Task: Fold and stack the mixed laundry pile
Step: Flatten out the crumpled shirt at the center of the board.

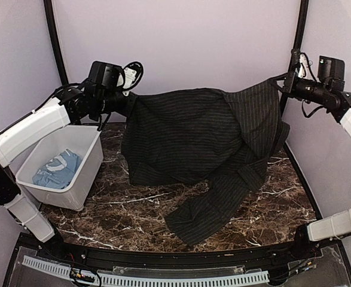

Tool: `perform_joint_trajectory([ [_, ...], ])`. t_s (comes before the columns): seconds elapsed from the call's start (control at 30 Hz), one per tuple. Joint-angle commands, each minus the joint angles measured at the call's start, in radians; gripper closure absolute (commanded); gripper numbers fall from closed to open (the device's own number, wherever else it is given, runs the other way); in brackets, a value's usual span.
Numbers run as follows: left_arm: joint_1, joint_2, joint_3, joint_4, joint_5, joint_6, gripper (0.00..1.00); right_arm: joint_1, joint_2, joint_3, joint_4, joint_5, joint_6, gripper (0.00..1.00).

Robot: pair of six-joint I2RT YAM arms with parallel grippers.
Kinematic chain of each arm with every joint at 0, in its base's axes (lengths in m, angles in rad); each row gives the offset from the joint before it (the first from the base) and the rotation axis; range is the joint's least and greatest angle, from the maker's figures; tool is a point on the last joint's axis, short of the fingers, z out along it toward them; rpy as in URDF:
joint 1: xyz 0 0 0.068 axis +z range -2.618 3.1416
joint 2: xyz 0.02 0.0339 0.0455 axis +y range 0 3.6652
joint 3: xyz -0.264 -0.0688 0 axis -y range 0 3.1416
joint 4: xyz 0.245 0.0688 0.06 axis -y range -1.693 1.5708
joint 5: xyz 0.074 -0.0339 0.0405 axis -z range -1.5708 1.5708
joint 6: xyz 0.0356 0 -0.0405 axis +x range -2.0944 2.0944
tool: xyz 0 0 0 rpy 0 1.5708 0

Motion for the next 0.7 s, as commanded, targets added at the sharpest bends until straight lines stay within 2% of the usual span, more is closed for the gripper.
perform_joint_trajectory([
  [0.0, -0.068, -0.177, -0.018, 0.068, -0.072, 0.069, 1.00, -0.003, -0.130, 0.095, -0.003, -0.023, 0.004, 1.00],
  [0.17, -0.127, -0.325, -0.021, 0.061, -0.052, 0.099, 1.00, 0.008, -0.234, 0.185, -0.121, -0.025, -0.040, 1.00],
  [0.37, -0.172, -0.497, -0.060, 0.094, 0.116, 0.102, 1.00, 0.009, -0.383, 0.211, -0.152, -0.027, -0.079, 1.00],
  [0.53, -0.271, -0.545, -0.038, 0.069, 0.181, 0.169, 1.00, 0.008, -0.449, 0.265, -0.181, -0.048, -0.085, 1.00],
  [0.67, -0.287, -0.558, -0.003, 0.073, 0.224, 0.129, 1.00, 0.008, -0.445, 0.339, -0.221, -0.047, -0.079, 1.00],
])
